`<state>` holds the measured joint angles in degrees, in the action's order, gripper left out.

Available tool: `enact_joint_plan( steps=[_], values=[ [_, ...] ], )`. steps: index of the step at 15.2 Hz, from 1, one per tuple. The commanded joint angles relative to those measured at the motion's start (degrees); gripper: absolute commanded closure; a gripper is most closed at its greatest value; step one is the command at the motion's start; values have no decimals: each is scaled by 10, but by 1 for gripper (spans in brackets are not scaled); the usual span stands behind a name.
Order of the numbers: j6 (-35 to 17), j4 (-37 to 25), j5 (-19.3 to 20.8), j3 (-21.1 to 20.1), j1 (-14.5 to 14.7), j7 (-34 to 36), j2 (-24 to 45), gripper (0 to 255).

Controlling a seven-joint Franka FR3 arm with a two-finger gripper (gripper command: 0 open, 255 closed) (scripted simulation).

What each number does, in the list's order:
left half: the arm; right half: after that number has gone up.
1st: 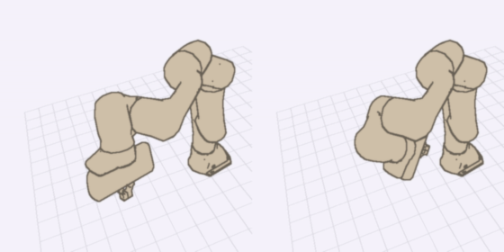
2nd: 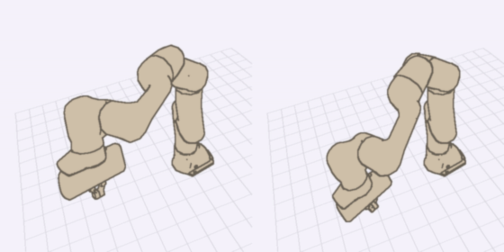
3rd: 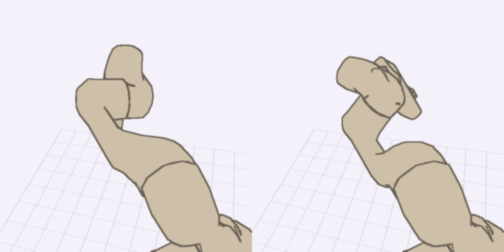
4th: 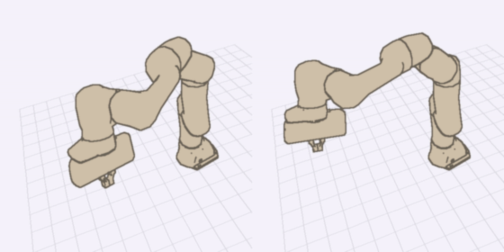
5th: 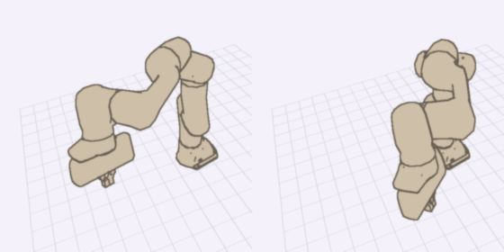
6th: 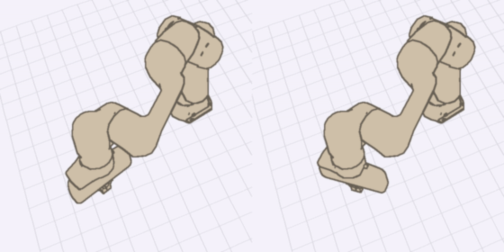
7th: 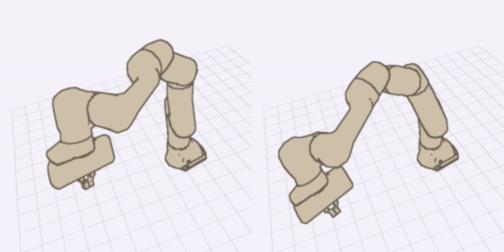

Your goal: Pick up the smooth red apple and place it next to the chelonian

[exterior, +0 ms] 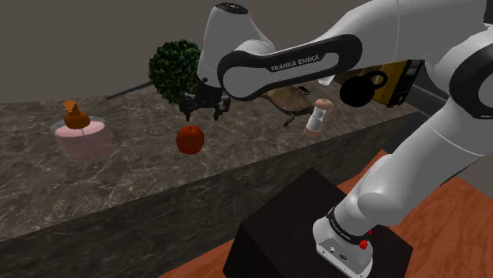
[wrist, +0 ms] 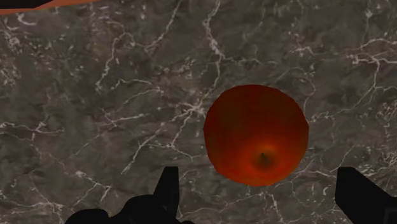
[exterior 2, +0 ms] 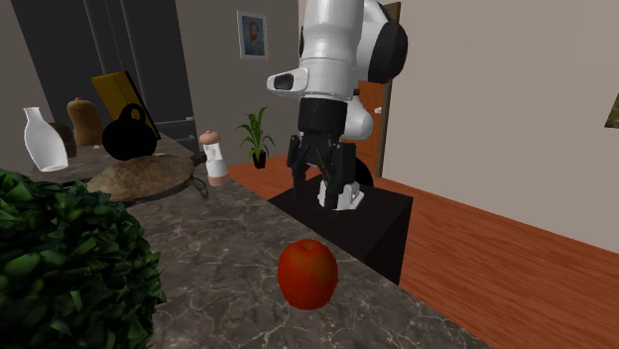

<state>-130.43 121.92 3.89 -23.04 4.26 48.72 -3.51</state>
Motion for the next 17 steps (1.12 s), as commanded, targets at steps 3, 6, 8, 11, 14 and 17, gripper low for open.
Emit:
enact_joint_plan(
  steps=[3, 6, 8, 11, 14, 17],
  values=[
    [-17, -35, 31, -7, 4, 35, 55, 0],
    [-36, -30, 41, -6, 4, 42, 71, 0],
    [-49, -27, 49, -5, 5, 47, 82, 0],
    [-52, -26, 51, -5, 5, 49, 85, 0],
    [-52, -26, 51, -5, 5, 49, 85, 0],
    [-52, -26, 51, -5, 5, 49, 85, 255]
  ],
)
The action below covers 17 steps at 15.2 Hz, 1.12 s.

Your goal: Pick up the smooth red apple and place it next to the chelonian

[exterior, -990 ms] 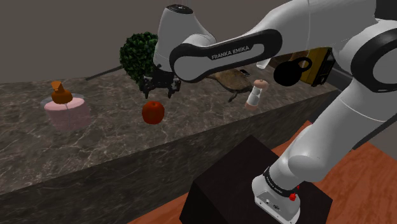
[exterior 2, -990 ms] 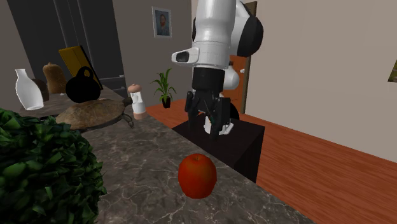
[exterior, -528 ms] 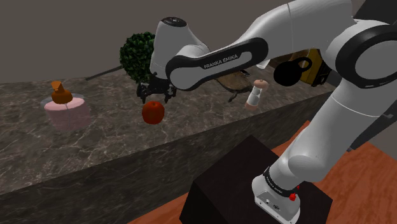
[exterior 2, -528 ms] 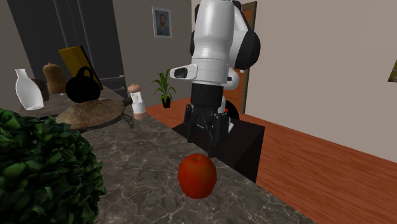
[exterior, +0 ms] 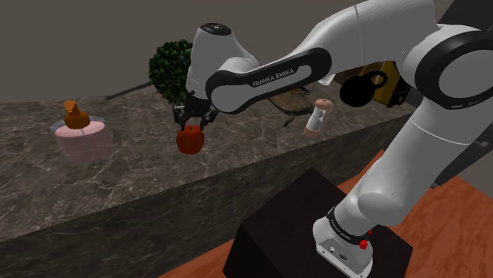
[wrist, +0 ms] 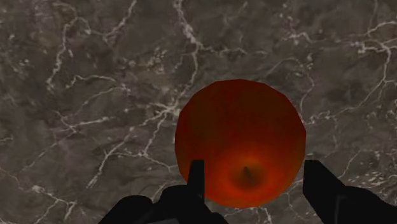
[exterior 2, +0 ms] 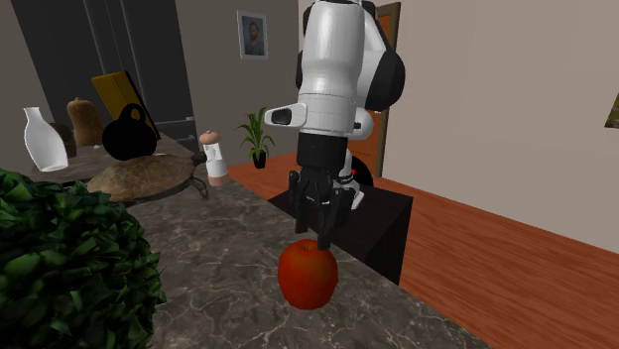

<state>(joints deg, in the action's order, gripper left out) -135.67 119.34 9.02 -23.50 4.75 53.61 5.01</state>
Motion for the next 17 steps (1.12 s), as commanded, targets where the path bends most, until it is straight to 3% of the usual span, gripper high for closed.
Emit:
enact_joint_plan(
  steps=[1, 9, 17],
  values=[
    [0, 0, 0, 0, 0, 0, 0, 255],
    [0, 0, 0, 0, 0, 0, 0, 255],
    [57, -34, -21, -2, -2, -18, -26, 255]
  ],
)
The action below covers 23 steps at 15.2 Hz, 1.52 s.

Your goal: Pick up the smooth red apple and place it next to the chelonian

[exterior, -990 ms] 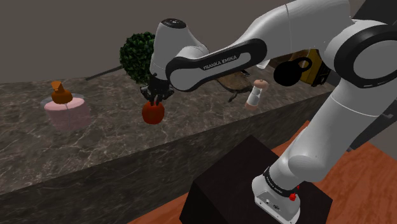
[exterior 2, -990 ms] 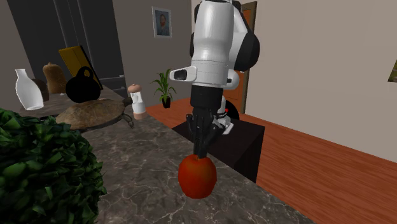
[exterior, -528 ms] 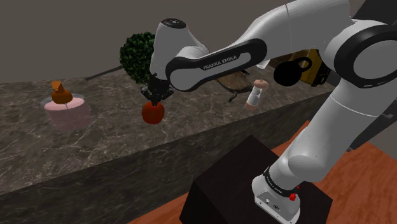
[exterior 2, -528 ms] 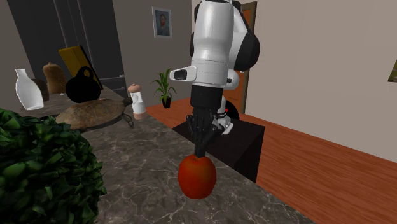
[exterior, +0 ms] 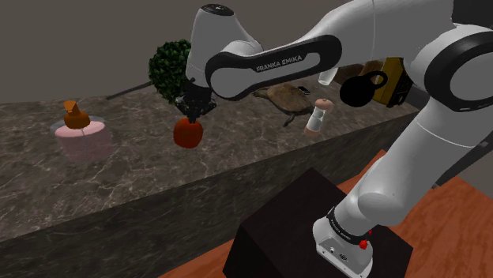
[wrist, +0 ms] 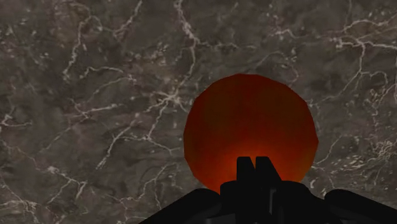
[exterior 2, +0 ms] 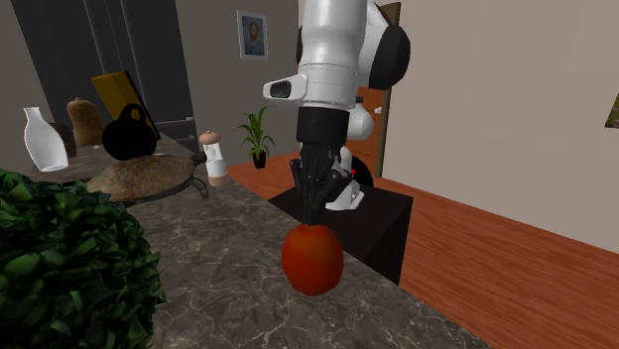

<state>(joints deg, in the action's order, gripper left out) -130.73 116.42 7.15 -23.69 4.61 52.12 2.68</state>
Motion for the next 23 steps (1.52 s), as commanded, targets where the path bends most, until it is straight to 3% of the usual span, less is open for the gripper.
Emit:
enact_joint_plan(
  steps=[1, 23],
  values=[
    [15, -10, -5, 0, -1, -4, -6, 255],
    [179, -150, -27, 0, -2, -28, -33, 255]
  ],
)
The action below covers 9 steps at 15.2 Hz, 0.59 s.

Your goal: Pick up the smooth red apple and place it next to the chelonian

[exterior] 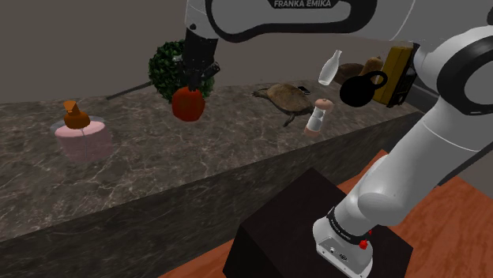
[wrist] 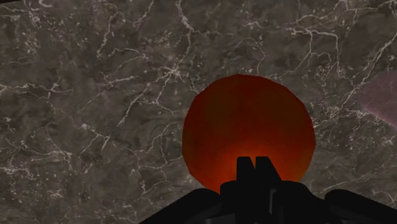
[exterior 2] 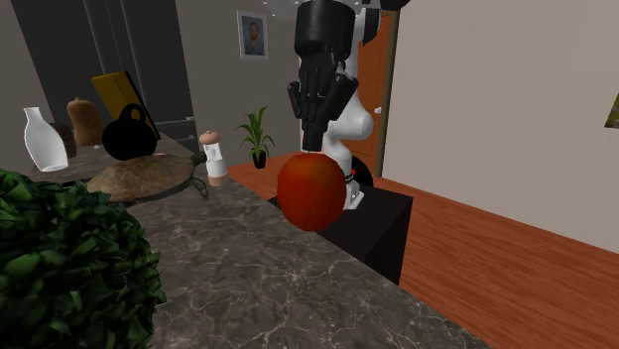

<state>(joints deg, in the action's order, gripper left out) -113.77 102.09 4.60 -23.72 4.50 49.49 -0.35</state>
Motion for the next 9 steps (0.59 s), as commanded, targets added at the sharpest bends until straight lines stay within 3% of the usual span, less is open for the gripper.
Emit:
enact_joint_plan(
  steps=[1, 9],
  values=[
    [17, -14, -2, 0, 0, -3, -3, 255],
    [80, -85, 0, -1, 1, -5, 5, 255]
  ],
)
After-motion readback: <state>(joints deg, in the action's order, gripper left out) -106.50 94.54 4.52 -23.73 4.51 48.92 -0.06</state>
